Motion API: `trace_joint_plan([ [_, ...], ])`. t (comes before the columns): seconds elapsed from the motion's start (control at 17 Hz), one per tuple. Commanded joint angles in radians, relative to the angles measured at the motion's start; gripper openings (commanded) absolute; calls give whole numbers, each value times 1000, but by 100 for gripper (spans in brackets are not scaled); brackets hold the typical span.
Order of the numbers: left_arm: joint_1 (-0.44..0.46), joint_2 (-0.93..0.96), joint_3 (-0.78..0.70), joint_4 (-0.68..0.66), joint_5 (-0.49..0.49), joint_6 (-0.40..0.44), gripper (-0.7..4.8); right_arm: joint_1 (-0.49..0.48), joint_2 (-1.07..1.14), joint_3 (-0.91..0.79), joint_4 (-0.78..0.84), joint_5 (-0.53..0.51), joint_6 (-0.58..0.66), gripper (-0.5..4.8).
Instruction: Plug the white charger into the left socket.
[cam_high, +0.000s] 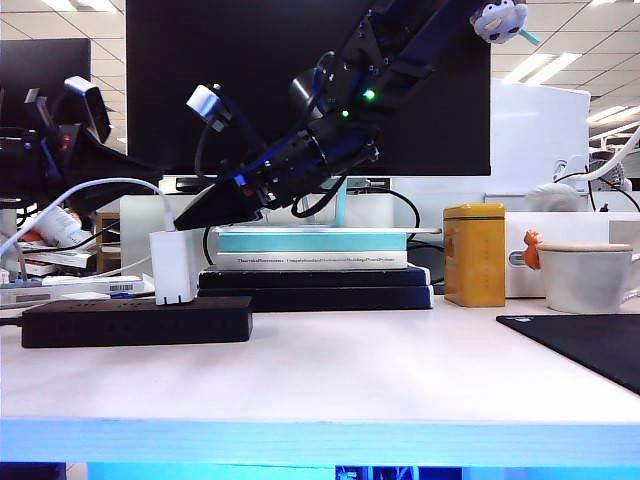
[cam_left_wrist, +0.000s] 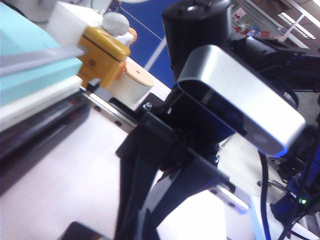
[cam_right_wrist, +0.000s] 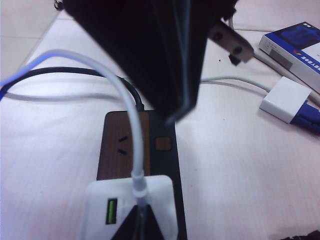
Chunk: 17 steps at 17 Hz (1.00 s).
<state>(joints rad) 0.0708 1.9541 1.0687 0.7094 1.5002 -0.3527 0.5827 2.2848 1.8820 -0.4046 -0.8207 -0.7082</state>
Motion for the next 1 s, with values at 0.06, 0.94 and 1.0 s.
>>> trace_joint_plan([
  [0.06,-1,-7,1,-14,7,5,-5,14,51,-34,-170,168,-3,22],
  [0.94,-1,-8,-4,-41,5,16,-5,16,56,-34,-272,217,-27,22],
  [1.0,-1,-8,-4,-40,4,16,-5,22,56,-34,-275,218,-16,22],
])
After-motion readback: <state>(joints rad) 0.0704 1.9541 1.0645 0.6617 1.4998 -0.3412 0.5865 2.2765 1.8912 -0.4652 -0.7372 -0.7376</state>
